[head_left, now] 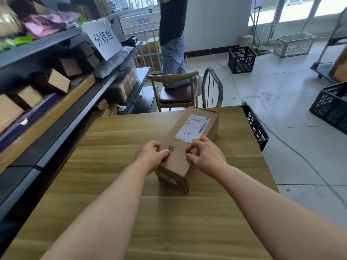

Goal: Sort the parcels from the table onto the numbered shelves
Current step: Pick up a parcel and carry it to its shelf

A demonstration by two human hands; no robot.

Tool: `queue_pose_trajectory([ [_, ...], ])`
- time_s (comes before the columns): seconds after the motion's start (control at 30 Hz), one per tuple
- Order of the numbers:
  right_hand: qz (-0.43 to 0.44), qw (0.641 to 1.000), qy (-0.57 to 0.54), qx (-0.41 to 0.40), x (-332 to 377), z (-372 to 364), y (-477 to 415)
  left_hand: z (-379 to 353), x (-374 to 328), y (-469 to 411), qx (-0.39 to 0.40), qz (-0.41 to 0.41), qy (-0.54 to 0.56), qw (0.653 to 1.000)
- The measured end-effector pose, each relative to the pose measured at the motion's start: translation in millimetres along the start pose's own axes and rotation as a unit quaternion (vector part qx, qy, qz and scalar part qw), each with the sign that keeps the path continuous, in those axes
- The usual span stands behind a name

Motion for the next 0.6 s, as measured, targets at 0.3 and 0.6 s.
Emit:
queue_pose_trajectory([
  [0.3, -0.091, 0.991, -0.091, 0.029, -18.1, -20.1, 44.2, -22.2, 0.6, 54.4, 0.013, -0.009, -0.069, 0.997],
  [0.6, -0.125, 0.984, -0.118, 0.038, -25.3, -30.2, 146.8, -24.2, 36.5, 162.9, 0.037, -0.052, 0.016, 0.998],
])
Point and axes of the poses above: each hand's wrist, its own y-axis away from the middle knuckle, its own z-axis out of the back of the hand, x = y × z, the point moved 7 cm from there along -y, towards the middle knuckle, and after that the axes turned 9 degrees about -y, right-handed, at the moved point
